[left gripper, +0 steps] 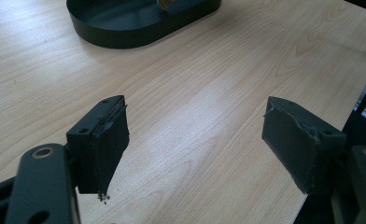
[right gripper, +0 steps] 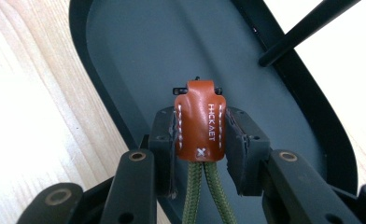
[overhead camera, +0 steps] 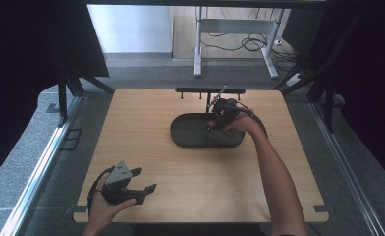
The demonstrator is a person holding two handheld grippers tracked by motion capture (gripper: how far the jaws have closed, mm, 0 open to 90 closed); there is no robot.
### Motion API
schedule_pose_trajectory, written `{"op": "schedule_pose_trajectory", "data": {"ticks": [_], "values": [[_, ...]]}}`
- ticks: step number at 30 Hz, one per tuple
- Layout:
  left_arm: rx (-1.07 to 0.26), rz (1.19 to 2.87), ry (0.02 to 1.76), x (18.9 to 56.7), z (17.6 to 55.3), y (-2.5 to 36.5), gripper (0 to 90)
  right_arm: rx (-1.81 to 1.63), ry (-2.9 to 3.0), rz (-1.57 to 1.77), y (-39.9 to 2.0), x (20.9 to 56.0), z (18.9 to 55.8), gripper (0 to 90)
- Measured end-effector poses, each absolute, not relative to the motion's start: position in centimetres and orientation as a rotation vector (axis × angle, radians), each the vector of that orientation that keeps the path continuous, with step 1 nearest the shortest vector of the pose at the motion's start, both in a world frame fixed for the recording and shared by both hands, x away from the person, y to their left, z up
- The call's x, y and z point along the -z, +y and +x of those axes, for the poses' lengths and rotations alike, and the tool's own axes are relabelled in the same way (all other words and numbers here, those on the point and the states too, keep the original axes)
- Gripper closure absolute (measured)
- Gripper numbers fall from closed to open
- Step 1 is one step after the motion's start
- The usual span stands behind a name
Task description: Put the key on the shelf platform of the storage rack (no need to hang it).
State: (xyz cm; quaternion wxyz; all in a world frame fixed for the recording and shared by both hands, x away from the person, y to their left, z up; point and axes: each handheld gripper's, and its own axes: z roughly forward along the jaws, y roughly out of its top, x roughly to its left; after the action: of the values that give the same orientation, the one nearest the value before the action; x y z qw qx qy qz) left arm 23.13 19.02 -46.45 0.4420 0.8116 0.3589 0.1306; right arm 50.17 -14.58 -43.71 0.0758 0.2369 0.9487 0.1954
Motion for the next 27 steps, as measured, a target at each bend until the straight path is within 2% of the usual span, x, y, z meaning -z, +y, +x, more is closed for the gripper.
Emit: {"op": "schedule_pose_trajectory", "data": {"ticks": [10, 15, 27], "values": [[-0.326, 2.011, 0.89, 46.4, 23.1, 19.1, 22.9, -0.585, 2.838, 0.721, -14.3, 44.0, 50.2, 64.3], [-0.327, 2.011, 0.89, 46.3, 23.1, 19.1, 22.9, -0.569, 2.84, 0.704, -14.2, 44.1, 50.1, 58.2], [-0.328, 2.012, 0.886, 46.2, 23.0, 18.9, 22.9, -0.623, 2.828, 0.683, -14.4, 42.5, 48.8, 54.7]]}}
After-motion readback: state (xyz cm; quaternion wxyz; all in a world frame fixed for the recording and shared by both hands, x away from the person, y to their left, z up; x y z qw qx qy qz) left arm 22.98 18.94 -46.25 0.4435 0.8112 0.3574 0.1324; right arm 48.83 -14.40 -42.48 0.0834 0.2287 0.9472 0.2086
